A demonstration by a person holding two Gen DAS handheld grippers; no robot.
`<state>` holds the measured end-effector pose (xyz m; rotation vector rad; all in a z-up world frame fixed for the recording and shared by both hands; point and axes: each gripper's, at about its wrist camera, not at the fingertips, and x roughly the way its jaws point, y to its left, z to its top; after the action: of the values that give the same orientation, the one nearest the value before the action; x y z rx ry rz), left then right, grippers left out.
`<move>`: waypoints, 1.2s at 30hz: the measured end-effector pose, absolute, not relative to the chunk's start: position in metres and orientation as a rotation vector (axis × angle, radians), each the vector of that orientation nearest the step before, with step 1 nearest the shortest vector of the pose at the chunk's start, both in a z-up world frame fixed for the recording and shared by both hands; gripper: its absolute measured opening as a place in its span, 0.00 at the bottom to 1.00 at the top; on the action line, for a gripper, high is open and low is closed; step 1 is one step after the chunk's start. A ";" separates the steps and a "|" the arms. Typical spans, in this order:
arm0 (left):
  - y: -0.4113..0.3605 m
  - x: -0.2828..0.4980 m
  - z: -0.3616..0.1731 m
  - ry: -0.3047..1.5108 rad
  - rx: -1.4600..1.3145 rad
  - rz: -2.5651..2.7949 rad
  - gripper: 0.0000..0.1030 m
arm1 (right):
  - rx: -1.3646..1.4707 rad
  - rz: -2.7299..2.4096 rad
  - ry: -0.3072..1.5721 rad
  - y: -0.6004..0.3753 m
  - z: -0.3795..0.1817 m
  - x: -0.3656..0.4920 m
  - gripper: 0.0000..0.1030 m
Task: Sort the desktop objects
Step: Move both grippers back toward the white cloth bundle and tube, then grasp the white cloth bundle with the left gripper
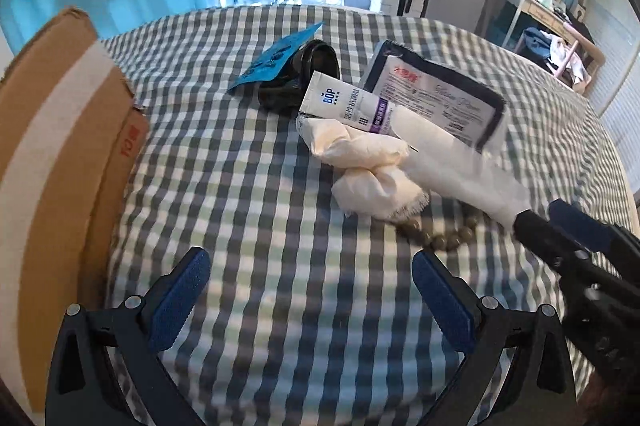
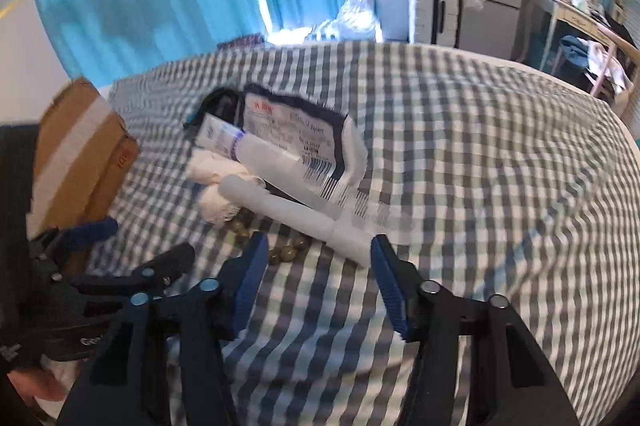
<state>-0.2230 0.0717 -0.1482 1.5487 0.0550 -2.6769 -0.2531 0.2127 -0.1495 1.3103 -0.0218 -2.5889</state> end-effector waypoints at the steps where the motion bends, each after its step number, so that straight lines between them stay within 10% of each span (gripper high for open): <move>1: 0.071 -0.227 -0.152 0.060 1.548 -2.672 1.00 | 1.321 -2.582 0.004 0.209 -0.155 -0.259 0.48; 16: 0.055 -0.238 -0.171 0.068 1.597 -2.653 1.00 | 1.404 -2.536 0.192 0.191 -0.186 -0.281 0.48; 24: 0.056 -0.224 -0.161 0.039 1.600 -2.684 1.00 | 1.367 -2.614 0.073 0.196 -0.176 -0.254 0.00; 36: 0.081 -0.258 -0.165 0.001 1.597 -2.742 1.00 | 1.343 -2.590 -0.246 0.255 -0.166 -0.216 0.03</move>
<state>-0.2576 0.0809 -0.1646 1.5966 0.0008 -2.7422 -0.2160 0.2554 -0.1656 1.3428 -0.2465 -2.5899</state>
